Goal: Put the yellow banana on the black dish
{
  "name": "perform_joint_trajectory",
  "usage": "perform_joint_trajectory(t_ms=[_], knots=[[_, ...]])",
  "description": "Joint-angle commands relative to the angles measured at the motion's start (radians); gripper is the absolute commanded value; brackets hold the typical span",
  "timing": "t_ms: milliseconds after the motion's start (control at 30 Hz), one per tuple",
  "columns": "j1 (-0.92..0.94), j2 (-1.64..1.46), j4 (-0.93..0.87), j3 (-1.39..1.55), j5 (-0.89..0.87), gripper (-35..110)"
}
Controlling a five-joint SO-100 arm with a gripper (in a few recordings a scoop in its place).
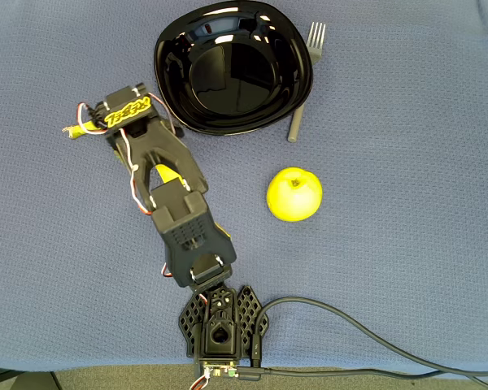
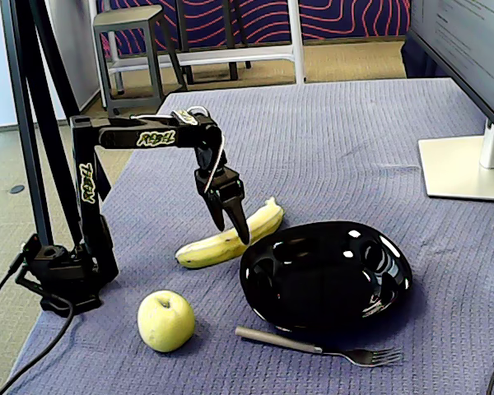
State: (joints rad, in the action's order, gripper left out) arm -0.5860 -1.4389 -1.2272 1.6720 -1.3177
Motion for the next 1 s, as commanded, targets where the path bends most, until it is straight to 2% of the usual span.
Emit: perform_joint_trajectory(t_ms=[0,367,533,967], knots=[[0.002,-0.074,-0.008,-0.002,-0.014,28],[0.04,-0.06,0.009,0.011,-0.009,22],[0.063,-0.046,0.015,0.014,0.0,29],[0.107,-0.028,0.043,0.046,0.002,18]])
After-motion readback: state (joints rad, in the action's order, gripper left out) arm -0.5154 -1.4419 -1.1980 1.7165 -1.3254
